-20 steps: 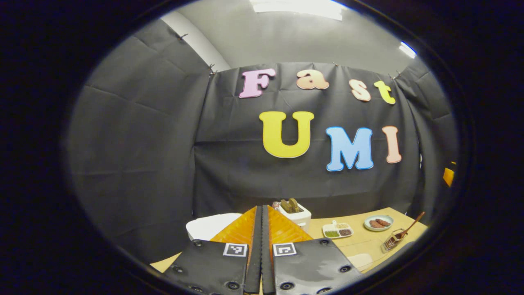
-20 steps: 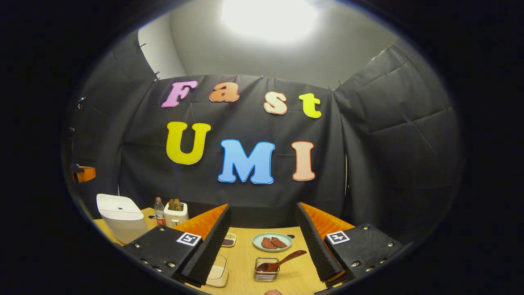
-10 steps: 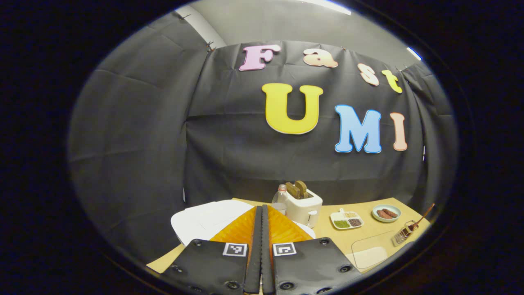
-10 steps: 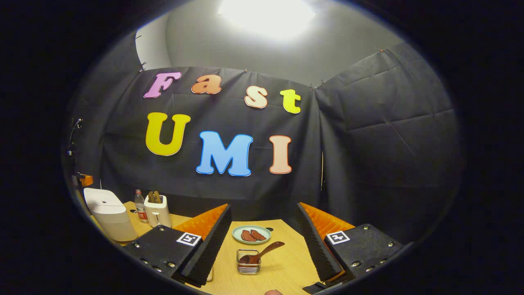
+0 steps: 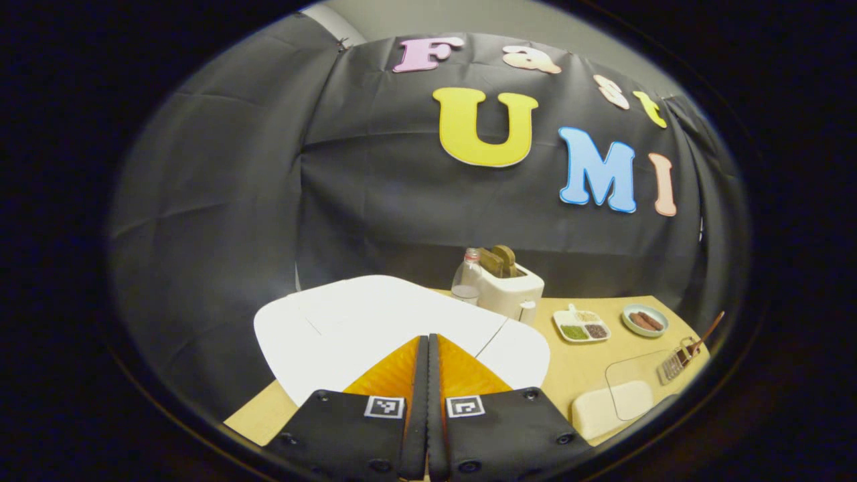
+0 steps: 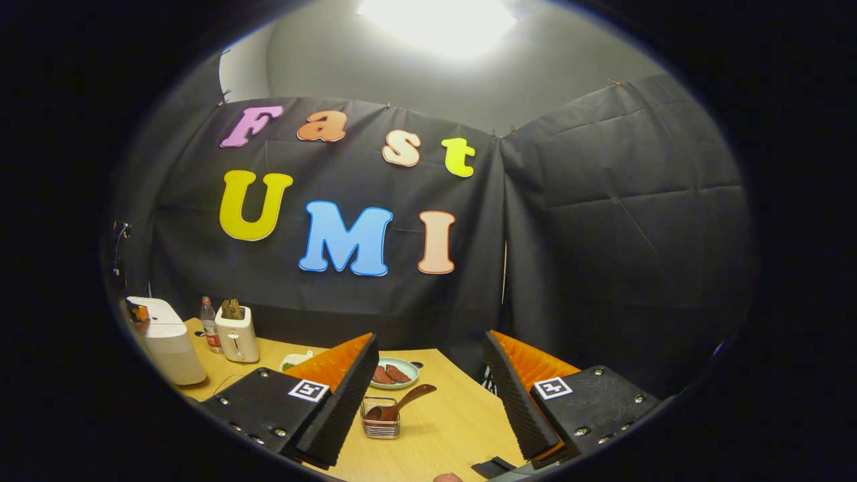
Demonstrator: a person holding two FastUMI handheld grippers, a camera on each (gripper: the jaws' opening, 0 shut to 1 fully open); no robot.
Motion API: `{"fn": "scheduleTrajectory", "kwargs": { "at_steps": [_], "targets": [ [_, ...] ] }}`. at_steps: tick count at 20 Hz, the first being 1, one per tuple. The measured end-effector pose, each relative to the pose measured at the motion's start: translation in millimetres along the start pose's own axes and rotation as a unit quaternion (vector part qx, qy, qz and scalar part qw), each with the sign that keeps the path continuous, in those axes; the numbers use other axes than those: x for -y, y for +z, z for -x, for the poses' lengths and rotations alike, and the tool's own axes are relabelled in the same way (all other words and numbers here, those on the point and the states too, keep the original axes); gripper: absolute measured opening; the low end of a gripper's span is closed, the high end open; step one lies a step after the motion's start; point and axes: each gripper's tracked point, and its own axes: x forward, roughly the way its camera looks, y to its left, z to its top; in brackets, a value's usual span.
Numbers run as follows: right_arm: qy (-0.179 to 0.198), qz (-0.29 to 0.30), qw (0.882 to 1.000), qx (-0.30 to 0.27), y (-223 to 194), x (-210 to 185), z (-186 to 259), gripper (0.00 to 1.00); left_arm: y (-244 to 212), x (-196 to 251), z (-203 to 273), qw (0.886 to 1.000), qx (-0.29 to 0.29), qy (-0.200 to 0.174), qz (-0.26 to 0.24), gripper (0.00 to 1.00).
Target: Close the left gripper, press the button to open the rice cooker; take a wooden spoon from the chopstick holder with the right hand, scoop a spoonful of rice and pour it into the rice cooker, then put the wooden spoon back into the chopstick holder.
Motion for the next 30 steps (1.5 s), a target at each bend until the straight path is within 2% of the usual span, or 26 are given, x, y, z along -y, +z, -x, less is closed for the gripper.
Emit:
{"fn": "scheduleTrajectory", "kwargs": {
  "at_steps": [5,7,11,14,17,18,19,22,24,26,30],
  "targets": [
    [0.006,0.0,1.0,0.0,-4.2,0.8,-1.0,0.95,-8.6,-2.0,-4.4,1.0,-0.016,0.007,-0.001,0.1],
    [0.009,-0.004,1.0,-0.004,-7.8,1.0,-2.3,0.95,0.2,-2.7,-2.6,1.0,-0.003,0.016,-0.016,0.1],
    [0.025,-0.013,1.0,-0.003,-8.4,-1.4,-10.0,0.95,58.0,-6.2,18.6,0.996,0.063,0.043,-0.047,0.1],
    [0.044,-0.024,0.999,-0.002,-9.5,-6.5,-20.5,0.95,111.9,-14.1,44.4,0.987,0.128,0.078,-0.053,0.1],
    [0.059,-0.035,0.998,0.0,-8.5,-8.3,-33.3,0.95,131.8,-4.1,73.0,0.984,0.154,0.076,-0.037,0.09],
    [0.065,-0.04,0.997,0.0,-9.6,-9.5,-37.8,0.96,137.0,0.7,87.8,0.984,0.161,0.076,-0.03,0.13],
    [0.069,-0.044,0.997,0.001,-10.9,-9.5,-42.4,0.96,143.4,4.7,92.9,0.982,0.169,0.076,-0.026,0.24],
    [0.085,-0.059,0.995,-0.002,-16.3,-9.6,-57.0,0.95,160.9,13.5,123.8,0.976,0.198,0.088,-0.027,0.77],
    [0.092,-0.069,0.993,-0.007,-22.4,-7.1,-68.3,0.95,166.6,26.7,143.6,0.974,0.209,0.085,-0.025,0.89],
    [0.096,-0.075,0.992,-0.013,-30.8,-4.6,-79.9,0.95,168.8,38.3,163.1,0.972,0.218,0.083,-0.018,0.94],
    [0.106,-0.088,0.99,-0.038,-55.7,-4.5,-105.5,0.95,168.3,66.9,206.9,0.968,0.24,0.074,-0.013,0.95]
  ]
}}
